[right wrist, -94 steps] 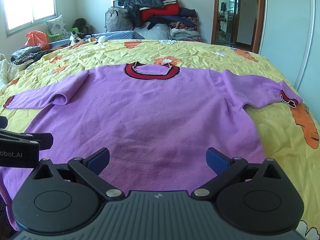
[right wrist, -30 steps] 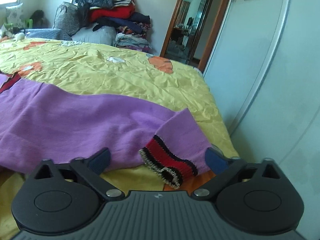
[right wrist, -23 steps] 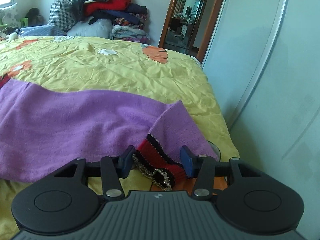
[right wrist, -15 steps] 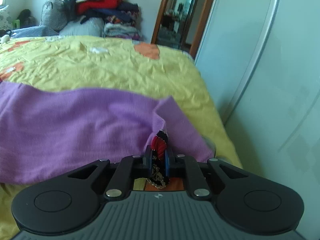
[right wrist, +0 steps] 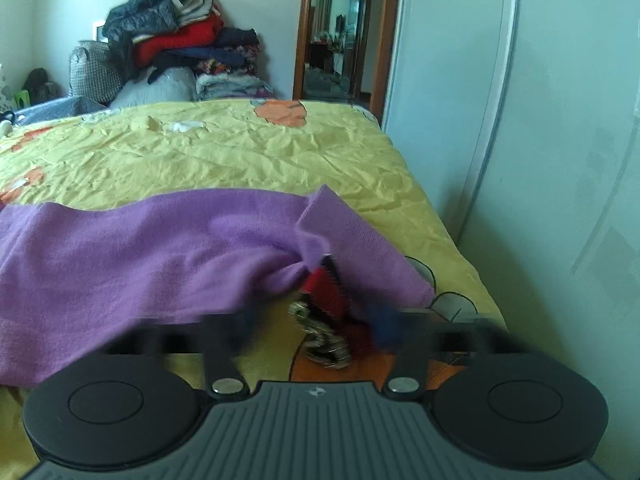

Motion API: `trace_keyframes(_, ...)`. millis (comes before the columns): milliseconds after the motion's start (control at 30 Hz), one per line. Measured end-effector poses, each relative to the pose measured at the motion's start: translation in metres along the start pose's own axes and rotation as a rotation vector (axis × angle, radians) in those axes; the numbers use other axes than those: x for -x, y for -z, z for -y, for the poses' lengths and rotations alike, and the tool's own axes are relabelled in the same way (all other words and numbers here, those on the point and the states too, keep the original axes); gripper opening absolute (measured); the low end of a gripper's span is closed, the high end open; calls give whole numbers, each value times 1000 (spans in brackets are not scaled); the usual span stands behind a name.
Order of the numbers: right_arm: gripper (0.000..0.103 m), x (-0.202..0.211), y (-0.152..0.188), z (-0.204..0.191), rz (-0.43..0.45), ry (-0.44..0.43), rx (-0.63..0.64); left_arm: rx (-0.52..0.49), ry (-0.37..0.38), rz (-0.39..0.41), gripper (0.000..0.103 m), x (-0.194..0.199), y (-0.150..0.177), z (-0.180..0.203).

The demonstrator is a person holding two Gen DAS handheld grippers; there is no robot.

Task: Fold small clothes
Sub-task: 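Carry the held sleeve across the sweater body with the right tool, release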

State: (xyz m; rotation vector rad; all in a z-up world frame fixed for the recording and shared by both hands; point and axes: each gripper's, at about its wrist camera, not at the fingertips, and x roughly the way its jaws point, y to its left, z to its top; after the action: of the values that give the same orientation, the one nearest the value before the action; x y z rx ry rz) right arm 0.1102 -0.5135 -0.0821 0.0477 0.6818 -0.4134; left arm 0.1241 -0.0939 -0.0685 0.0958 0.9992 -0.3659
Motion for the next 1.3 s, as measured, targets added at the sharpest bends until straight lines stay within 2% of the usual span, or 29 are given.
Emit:
trace_keyframes(33, 99, -2, -1, 1, -12, 3, -21, 3, 3, -2, 103, 0, 0, -1)
trace_keyframes(100, 91, -5, -4, 6, -27, -62, -31, 3, 6, -9, 103, 1, 0, -2)
trace_keyframes(133, 71, -3, -5, 8, -10, -54, -28, 3, 8, -14, 103, 2, -1, -3)
trace_keyframes(167, 38, -2, -5, 9, 0, -25, -39, 5, 12, -17, 103, 2, -1, -4)
trace_keyframes(233, 10, 0, -9, 14, -10, -10, -65, 7, 27, -17, 103, 4, -1, -8)
trace_keyframes(300, 9, 4, -14, 25, -19, -51, -125, 8, 37, -20, 103, 3, -2, -13)
trace_keyframes(467, 8, 34, -36, 38, 21, -20, -170, 15, 71, -4, 103, 3, -2, -25)
trace_keyframes(567, 8, 59, -62, 39, 44, -61, -205, 1, 69, 26, 103, 8, -2, -31)
trace_keyframes(667, 8, 87, -84, 7, 73, -120, -157, -19, 43, 65, 103, 14, -1, -41)
trace_keyframes(767, 8, 102, -95, -40, 59, -218, -139, -30, 30, 85, 103, 18, -2, -55)
trace_keyframes(900, 8, 105, -95, -112, -21, -355, -129, -38, 40, 98, 103, 25, -4, -80)
trace_keyframes(1000, 8, 115, -87, -156, -112, -400, -101, -53, 10, 117, 103, 33, -4, -100)
trace_keyframes(1067, 8, 128, -74, -177, -160, -397, -75, -52, 1, 134, 103, 40, -3, -112)
trace_keyframes(1200, 8, 140, -49, -194, -260, -495, -149, -24, -4, 130, 103, 44, -3, -136)
trace_keyframes(1300, 8, 137, -45, -206, -273, -664, -302, 11, -14, 118, 103, 42, -4, -151)
